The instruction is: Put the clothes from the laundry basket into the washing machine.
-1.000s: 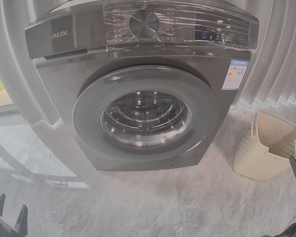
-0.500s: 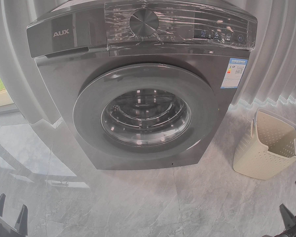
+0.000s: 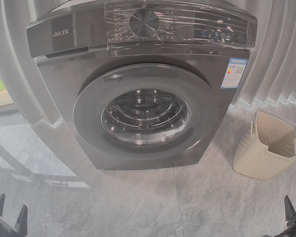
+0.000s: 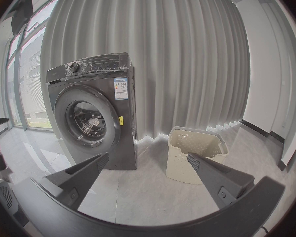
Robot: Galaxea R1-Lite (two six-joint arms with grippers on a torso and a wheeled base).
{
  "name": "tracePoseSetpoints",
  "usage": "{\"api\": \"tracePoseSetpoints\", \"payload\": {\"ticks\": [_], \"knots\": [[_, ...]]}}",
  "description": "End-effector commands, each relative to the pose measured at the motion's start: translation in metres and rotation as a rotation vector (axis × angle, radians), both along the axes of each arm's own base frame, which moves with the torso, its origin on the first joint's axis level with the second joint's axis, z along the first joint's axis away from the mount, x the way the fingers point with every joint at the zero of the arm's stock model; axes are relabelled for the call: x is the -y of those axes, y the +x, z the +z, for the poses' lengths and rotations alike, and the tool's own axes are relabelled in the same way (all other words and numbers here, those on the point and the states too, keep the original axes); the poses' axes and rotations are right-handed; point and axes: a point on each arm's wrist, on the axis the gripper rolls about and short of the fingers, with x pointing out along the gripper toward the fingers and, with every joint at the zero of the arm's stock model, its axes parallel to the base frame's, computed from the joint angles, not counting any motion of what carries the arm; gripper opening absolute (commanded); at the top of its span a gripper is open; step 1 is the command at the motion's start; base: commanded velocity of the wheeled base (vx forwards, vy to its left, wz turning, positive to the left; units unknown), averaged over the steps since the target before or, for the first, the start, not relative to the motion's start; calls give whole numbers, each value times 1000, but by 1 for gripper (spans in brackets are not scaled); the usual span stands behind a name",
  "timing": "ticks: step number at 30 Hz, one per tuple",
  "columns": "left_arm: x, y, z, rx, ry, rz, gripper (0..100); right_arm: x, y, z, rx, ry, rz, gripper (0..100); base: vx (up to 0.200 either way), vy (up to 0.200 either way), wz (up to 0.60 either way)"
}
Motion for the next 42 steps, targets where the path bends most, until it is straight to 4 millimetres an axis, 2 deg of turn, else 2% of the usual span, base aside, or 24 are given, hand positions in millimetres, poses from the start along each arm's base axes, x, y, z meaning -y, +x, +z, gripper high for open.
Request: {"api": "tracePoseSetpoints", "payload": {"ticks": [1,20,24,26,29,31,42], "knots": [[0,0,-5,-3,5,1,100,-1,1,-5,-17,-10,21,100,0,0,0],[0,0,-6,-6,13,20,100,-1,1,-5,-17,-7,31,100,0,0,0],[-4,0,-6,-22,100,178,100,-1,1,-5,-15,-2,32,100,0,0,0],[-4,0,-6,-27,137,199,100,-1,1,-5,-15,-2,31,100,0,0,0],[-3,0,-6,-20,140,147,100,-1,1,-5,-15,-2,32,100,0,0,0],[0,1,-11,-61,123,-12,100,-1,1,-5,-15,-2,32,100,0,0,0],[-1,1,-12,-69,106,35,100,-1,1,-5,-15,-5,32,100,0,0,0]]}}
